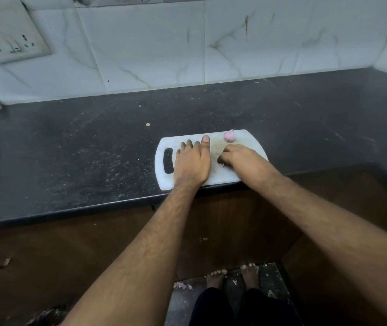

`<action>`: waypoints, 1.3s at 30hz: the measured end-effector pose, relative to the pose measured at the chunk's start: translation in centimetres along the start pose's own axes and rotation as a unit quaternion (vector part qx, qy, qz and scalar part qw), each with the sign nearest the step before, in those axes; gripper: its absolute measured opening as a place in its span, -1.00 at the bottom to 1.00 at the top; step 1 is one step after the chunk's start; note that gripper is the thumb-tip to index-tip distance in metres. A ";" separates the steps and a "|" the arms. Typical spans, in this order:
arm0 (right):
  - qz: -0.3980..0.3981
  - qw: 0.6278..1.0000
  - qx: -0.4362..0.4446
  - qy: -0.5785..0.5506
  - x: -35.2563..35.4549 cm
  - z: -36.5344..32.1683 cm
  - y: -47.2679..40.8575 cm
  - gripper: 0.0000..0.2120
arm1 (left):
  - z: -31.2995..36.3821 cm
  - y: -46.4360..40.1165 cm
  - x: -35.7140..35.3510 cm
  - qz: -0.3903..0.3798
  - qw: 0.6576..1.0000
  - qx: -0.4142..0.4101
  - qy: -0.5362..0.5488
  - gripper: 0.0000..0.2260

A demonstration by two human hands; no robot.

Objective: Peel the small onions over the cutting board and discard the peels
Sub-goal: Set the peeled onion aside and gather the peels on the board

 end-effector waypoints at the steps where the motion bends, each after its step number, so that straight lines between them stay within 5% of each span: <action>1: 0.014 1.000 -0.011 -0.007 0.1 0.1 -0.2 -0.85 | 0.1 -0.1 -0.2 -0.002 1.000 -0.006 -0.030 -0.40; 5: 0.125 0.962 -0.096 -0.223 1.5 3.3 -0.5 -0.85 | 0.0 -0.7 -0.8 -0.003 0.989 -0.028 -0.142 -0.41; 8: 0.222 0.868 -0.170 -0.410 1.4 6.8 0.7 -0.86 | 0.5 -0.7 -0.7 -0.005 0.986 -0.058 -0.158 -0.48; 14: 0.283 0.776 -0.199 -0.528 1.2 8.1 1.1 -0.83 | 1.7 0.5 -0.8 -0.001 0.987 -0.103 -0.125 -0.62; 19: 0.260 0.767 -0.190 -0.555 0.7 8.4 0.4 -0.76 | 3.5 1.6 -1.4 -0.016 0.982 -0.156 -0.103 -0.63; 24: 0.261 0.713 -0.189 -0.623 0.3 9.2 0.3 -0.82 | 6.6 3.4 -2.4 -0.041 0.983 -0.177 -0.038 -0.68; 28: 0.256 0.708 -0.182 -0.632 0.2 9.0 0.3 -0.81 | 5.0 3.2 -0.5 0.048 0.994 -0.085 0.046 -0.70; 30: 0.261 0.713 -0.184 -0.624 0.4 9.0 0.4 -0.80 | 2.0 2.5 1.1 0.098 0.994 -0.006 -0.036 -0.62; 32: 0.262 0.718 -0.186 -0.618 0.4 9.0 0.4 -0.79 | -0.7 2.0 0.7 0.042 0.986 0.057 -0.152 -0.45; 39: 0.255 0.741 -0.190 -0.591 0.3 8.9 0.1 -0.79 | 2.7 2.9 -2.7 -0.027 0.965 0.008 -0.259 -0.38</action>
Point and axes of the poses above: each hand's wrist, its own y-axis away from the middle knuckle, its own x-axis out of the back of the hand, z = x × y, the point moved 8 cm from there along -y, towards the middle knuckle, and after that the axes turned 13 degrees about -y, right-handed, at the moved point
